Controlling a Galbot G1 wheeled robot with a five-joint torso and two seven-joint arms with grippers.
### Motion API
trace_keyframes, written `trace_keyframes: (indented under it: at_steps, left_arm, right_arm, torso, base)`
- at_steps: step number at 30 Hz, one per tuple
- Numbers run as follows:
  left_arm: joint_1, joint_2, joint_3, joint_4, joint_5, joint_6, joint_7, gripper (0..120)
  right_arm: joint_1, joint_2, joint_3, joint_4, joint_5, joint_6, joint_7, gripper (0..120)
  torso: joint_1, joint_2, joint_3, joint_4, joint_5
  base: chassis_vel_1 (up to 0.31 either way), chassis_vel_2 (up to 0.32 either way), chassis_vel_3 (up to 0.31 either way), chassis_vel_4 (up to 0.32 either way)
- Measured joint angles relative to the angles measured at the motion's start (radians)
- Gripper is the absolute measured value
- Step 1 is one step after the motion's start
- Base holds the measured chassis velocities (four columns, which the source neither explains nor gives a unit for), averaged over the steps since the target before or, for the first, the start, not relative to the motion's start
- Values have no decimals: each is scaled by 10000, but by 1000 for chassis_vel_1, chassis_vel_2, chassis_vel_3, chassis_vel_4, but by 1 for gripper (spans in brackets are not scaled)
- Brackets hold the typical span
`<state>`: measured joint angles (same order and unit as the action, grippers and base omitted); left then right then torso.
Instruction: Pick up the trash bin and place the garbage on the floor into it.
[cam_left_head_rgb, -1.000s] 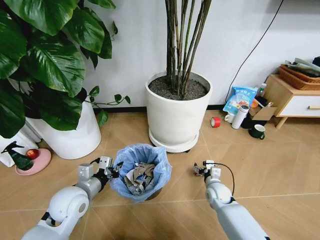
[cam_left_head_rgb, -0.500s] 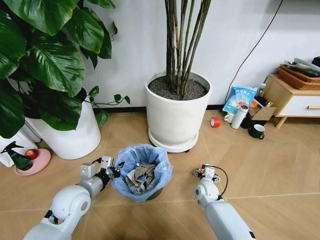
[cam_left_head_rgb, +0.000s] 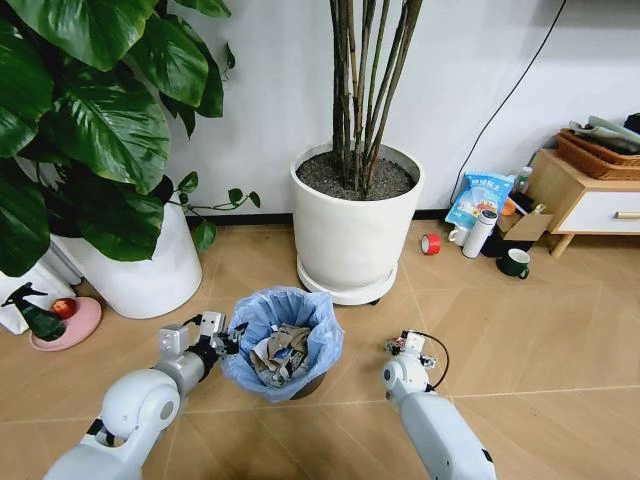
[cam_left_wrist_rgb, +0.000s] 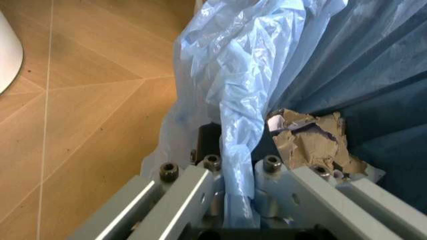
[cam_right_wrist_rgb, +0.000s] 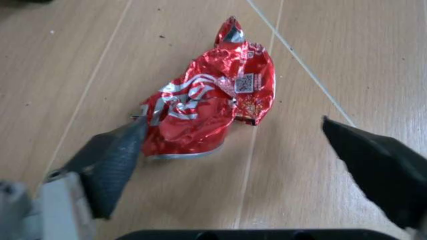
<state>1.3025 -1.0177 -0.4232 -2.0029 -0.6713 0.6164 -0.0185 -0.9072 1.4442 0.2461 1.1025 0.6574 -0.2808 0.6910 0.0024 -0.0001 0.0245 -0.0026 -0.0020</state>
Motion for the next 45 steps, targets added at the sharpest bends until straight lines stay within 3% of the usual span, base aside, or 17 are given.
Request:
trace_keyframes:
  at_steps: [15,22,33,45]
  left_arm:
    - [-64,54,-8,65,12,-36,87,0]
    - [-64,91,-41,65,-5,-45,99,0]
    - [-6,85,-49,-12,2,-54,107,0]
    - [85,30,-64,-64,81,-67,101,0]
  right_arm:
    - [78,71,98,-283,79,110,-163,37]
    - [49,75,109,-280,209,115,-186,22]
    - [-198,-37,178,163,253,104,-212,2]
    - [-1346,-792,56,2879,-19,44,-365,2]
  torso:
    - [0,0,0,0,-1]
    - [-1,1,-1,-1,-1]
    - [-1,1,2,1,9]
    - [0,1,1,0,5]
  base:
    - [0,0,0,0]
    - [0,0,0,0]
    - [0,0,0,0]
    - [0,0,0,0]
